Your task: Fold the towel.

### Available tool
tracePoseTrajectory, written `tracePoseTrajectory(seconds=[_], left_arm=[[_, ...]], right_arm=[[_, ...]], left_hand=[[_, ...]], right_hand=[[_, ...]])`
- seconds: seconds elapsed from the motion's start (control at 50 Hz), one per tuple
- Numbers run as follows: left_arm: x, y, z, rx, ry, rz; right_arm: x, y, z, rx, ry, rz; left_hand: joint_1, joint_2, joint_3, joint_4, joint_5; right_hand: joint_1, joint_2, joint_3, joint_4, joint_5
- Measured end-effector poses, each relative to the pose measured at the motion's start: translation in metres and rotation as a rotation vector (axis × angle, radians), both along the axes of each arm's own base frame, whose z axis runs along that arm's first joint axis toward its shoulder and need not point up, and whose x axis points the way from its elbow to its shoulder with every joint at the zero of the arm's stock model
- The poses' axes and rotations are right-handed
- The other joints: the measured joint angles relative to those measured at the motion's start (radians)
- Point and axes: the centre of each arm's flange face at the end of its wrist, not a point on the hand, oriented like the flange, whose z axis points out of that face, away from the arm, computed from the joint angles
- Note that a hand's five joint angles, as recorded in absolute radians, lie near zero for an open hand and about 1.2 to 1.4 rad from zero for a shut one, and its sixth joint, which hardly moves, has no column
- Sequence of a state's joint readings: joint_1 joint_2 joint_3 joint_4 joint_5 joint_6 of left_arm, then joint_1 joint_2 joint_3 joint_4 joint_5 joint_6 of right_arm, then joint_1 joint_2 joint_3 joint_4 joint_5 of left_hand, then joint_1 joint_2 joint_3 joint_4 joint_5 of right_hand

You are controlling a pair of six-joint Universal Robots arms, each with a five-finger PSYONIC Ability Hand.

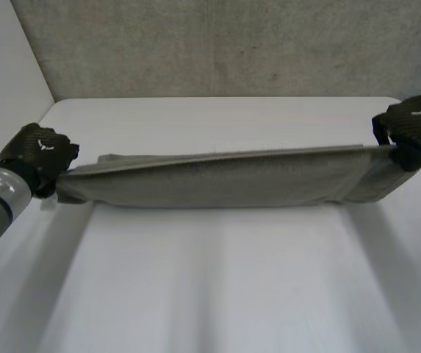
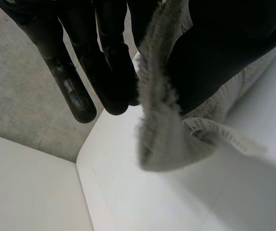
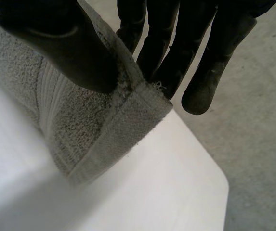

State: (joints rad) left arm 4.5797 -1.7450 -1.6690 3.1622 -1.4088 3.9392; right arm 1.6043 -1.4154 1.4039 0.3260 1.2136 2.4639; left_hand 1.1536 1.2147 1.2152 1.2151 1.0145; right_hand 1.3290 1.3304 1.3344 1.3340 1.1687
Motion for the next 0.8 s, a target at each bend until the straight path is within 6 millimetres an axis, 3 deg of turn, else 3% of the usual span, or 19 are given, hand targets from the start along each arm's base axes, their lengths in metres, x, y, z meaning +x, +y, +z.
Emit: tracePoseTrajectory(seconds=[0.14, 0.3, 0.54, 0.6, 0.64, 0.68, 0.8], left_arm=[[-0.009, -0.032, -0.025, 0.073, -0.014, -0.014], [-0.031, -0.07, -0.06, 0.129, -0.028, -0.048], [-0.066, -0.114, -0.087, -0.016, -0.009, -0.083], [-0.07, -0.12, -0.091, -0.06, -0.006, -0.068], [-0.072, -0.122, -0.093, -0.085, -0.005, -0.059], [-0.075, -0.123, -0.094, -0.101, -0.009, -0.055], [-0.078, -0.12, -0.094, -0.124, -0.036, -0.043]], right_arm=[[0.007, -0.027, -0.013, 0.018, 0.017, 0.0], [0.02, -0.063, -0.051, 0.068, 0.055, -0.015], [0.044, -0.112, -0.096, -0.107, 0.062, -0.068], [0.047, -0.118, -0.103, -0.139, 0.064, -0.082], [0.048, -0.121, -0.109, -0.149, 0.066, -0.089], [0.049, -0.122, -0.113, -0.147, 0.067, -0.092], [0.049, -0.121, -0.117, -0.136, 0.062, -0.103]], left_hand=[[0.0, 0.001, 0.001, 0.002, 0.006], [0.0, 0.001, 0.001, 0.003, 0.008], [0.0, -0.001, 0.0, 0.002, 0.009], [-0.198, -0.25, -0.248, -0.225, -0.175], [-0.571, -0.644, -0.632, -0.617, -0.571], [-0.819, -0.883, -0.884, -0.883, -0.858], [-0.956, -1.022, -1.021, -1.02, -0.978]], right_hand=[[0.0, 0.0, 0.0, 0.0, 0.0], [0.0, 0.0, 0.0, 0.0, 0.002], [0.0, 0.0, 0.0, 0.0, 0.004], [-0.353, -0.362, -0.355, -0.355, -0.348], [-0.74, -0.75, -0.72, -0.72, -0.753], [-1.01, -1.026, -1.017, -1.016, -1.06], [-1.1, -1.087, -1.091, -1.077, -1.109]])
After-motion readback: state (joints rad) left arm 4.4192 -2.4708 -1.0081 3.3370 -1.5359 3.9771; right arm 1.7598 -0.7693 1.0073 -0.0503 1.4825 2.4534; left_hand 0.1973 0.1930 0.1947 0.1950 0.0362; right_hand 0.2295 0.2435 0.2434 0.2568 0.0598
